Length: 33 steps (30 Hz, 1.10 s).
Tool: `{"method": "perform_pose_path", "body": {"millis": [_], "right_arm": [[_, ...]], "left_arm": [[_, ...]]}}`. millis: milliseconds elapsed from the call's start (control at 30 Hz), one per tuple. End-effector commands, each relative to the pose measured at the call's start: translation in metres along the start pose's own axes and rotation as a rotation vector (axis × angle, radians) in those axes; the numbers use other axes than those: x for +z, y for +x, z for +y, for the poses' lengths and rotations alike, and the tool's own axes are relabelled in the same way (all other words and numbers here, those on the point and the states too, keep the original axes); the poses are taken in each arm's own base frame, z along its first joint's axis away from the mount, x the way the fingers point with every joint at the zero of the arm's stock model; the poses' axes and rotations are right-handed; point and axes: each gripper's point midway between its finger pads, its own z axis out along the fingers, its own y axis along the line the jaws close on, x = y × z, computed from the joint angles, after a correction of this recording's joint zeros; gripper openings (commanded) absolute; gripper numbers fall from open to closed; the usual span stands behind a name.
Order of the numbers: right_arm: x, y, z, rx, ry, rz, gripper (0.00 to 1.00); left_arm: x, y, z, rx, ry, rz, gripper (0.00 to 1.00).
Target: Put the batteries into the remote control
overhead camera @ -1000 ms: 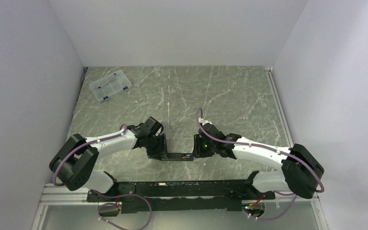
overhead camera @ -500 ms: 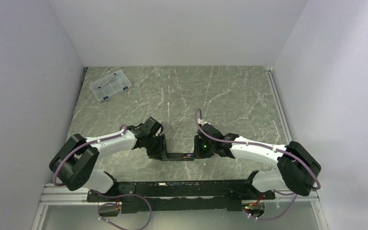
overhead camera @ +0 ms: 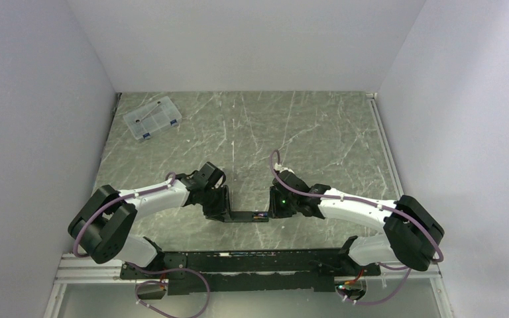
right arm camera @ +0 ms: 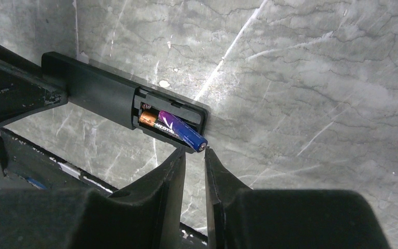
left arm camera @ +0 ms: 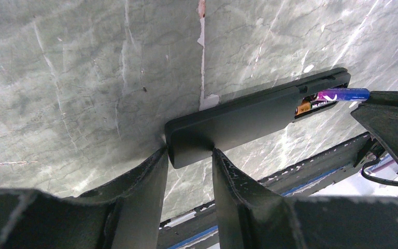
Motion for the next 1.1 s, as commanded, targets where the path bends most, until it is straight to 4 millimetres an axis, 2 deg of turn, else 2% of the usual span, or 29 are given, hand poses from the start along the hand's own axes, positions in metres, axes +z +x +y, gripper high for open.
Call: {"method": "perform_pose_path", "body": {"millis": [0,400,1067], "right_arm": [[-0.002,-0.021,0.012,0.013,-0.018,-0.058,0.21],[0.003,-0.021,0.015,0.004,-0.027,-0.043,0.13],[0.011,-0.019,0.026,-0.019,-0.068,-0.003,0.11]], "left_arm": [[0.0,0.003,0.002,0.023,0.005,0.002,0.42],[-0.001,0.003,0.003,0.023,0.003,0.001,0.42],[-0.001,0.004,0.002,0.026,0.008,0.003,0.41]]}}
